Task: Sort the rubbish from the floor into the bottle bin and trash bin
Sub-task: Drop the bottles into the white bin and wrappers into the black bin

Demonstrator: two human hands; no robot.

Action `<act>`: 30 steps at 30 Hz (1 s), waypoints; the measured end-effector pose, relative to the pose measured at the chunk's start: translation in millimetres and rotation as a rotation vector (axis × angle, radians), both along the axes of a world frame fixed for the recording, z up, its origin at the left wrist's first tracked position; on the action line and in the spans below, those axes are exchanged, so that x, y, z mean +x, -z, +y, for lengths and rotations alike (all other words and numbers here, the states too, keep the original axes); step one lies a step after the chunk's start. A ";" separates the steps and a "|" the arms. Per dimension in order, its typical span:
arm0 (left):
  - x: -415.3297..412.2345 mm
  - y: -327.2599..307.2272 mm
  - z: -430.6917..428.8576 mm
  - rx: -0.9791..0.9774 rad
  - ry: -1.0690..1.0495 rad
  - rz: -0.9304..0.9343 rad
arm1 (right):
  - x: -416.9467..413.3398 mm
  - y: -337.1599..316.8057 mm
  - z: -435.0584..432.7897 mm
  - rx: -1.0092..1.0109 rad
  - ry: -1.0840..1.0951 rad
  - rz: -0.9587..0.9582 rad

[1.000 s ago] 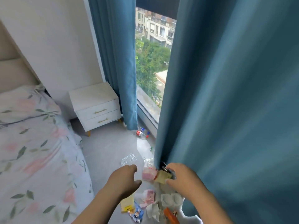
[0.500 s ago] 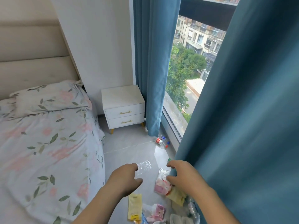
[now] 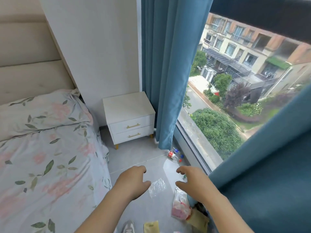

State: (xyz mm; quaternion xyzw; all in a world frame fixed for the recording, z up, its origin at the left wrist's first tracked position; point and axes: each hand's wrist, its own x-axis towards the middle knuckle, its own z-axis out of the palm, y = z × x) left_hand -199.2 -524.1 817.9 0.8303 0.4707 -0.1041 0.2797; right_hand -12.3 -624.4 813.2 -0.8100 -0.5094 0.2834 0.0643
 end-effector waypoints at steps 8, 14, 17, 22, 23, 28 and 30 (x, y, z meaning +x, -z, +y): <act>-4.4 -5.3 122.1 0.013 0.117 0.015 | -15.9 -0.5 94.0 -0.027 0.141 0.019; 14.7 2.0 176.3 -0.035 0.176 0.001 | 0.7 0.6 141.4 -0.042 0.199 -0.008; 32.2 5.6 208.4 -0.019 0.218 0.000 | 15.4 6.8 169.5 -0.025 0.235 -0.002; 75.0 10.3 272.6 -0.002 0.294 0.038 | 47.4 19.8 223.5 0.036 0.278 0.031; 86.7 9.9 287.3 0.012 0.310 0.045 | 57.0 22.4 235.4 0.059 0.291 0.042; 143.8 2.1 345.1 0.026 0.377 0.056 | 103.3 30.7 282.6 0.081 0.354 0.021; 166.2 -1.1 361.6 0.027 0.421 0.044 | 118.2 32.3 296.5 0.078 0.389 0.024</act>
